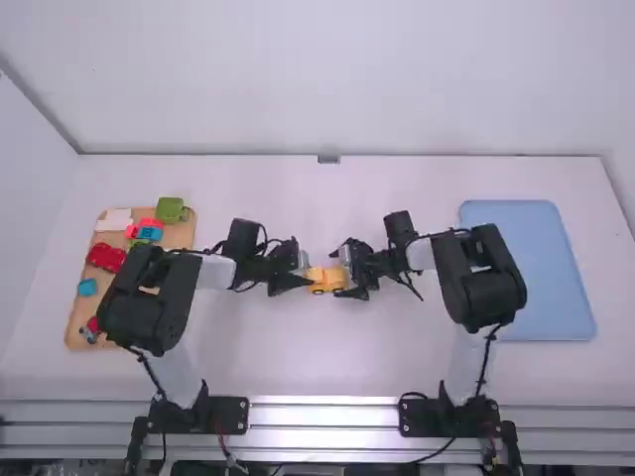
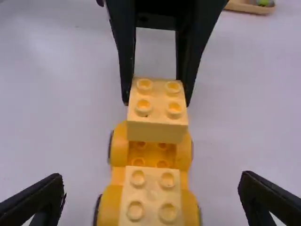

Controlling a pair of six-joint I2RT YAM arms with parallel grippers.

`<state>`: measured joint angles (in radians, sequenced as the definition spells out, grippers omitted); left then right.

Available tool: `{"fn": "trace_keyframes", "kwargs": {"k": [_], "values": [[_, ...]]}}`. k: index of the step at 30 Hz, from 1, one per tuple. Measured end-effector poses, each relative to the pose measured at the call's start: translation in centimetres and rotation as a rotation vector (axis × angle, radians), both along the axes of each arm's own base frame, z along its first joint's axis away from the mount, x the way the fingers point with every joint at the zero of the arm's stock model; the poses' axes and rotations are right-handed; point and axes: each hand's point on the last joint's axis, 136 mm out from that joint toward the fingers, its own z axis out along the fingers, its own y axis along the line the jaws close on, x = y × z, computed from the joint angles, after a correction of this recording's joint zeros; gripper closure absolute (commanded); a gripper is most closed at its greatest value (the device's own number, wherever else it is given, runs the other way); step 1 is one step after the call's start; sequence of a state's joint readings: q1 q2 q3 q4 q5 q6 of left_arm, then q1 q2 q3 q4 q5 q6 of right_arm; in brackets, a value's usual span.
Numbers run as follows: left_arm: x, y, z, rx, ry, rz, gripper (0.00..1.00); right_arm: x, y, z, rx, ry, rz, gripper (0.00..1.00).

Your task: Assemble lego blocks to make yellow taxi

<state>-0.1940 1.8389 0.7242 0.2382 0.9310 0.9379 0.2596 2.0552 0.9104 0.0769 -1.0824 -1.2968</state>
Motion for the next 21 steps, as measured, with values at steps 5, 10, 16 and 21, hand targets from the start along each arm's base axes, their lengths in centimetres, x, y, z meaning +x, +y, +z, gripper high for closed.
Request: {"fn": "trace_keyframes", "kwargs": {"k": [5,10,16,21], "values": [[0.1,0.0,0.0,-0.001,-0.007,0.000,0.88,0.9,0.4,-1.5,0.049,0.040,-0.040,0.01],[0.1,0.0,0.0,0.000,-0.007,0.000,0.88,-0.1,0.5,-2.7,0.048,0.140,-0.049,0.02],[0.1,0.0,-0.1,0.000,-0.004,0.000,0.88,-0.7,1.5,-3.0,0.025,0.150,-0.035,0.03],[0.0,-0.1,-0.1,0.002,-0.004,-0.004,0.88,-1.0,1.9,-3.3,0.006,0.148,-0.029,0.23]]}}
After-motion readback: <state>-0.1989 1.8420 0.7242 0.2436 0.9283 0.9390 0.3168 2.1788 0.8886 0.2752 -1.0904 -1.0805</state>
